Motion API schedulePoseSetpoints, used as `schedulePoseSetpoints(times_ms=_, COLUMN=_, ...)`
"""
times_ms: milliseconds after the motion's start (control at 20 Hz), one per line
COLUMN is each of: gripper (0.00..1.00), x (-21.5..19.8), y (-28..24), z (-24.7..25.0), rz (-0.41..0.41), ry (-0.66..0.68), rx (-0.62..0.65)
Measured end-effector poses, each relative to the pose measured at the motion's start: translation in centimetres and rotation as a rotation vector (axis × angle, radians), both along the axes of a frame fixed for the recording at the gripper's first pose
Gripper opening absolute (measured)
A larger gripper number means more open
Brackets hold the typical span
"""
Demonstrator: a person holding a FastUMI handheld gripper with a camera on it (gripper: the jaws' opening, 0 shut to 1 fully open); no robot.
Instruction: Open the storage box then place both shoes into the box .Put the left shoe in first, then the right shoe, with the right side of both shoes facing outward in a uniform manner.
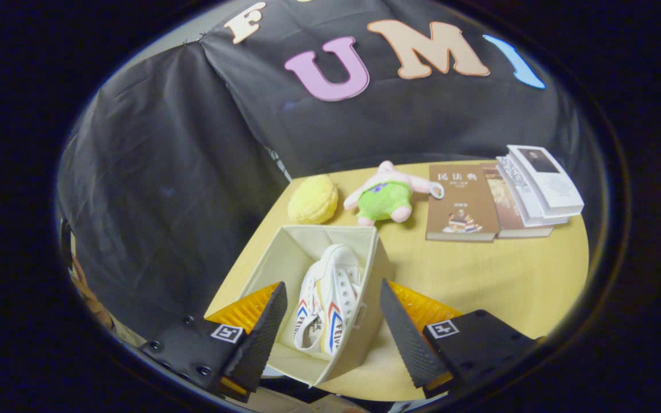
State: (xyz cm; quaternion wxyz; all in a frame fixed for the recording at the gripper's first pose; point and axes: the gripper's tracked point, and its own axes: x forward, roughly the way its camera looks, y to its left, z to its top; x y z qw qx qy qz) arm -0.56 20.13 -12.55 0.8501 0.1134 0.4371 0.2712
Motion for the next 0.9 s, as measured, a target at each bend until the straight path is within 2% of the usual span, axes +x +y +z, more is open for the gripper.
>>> schedulePoseSetpoints(times_ms=300, gripper=0.99, x=1.4, y=-7.7, z=6.0, rz=-0.145, ry=-0.206, rx=0.039)
schedulePoseSetpoints(times_ms=600, gripper=0.99, x=1.9, y=-16.6, z=10.9, rz=-0.295, ry=-0.419, rx=-0.014)
schedulePoseSetpoints(times_ms=900, gripper=0.99, x=1.6, y=-22.8, z=14.4, rz=-0.407, ry=-0.588, rx=-0.05)
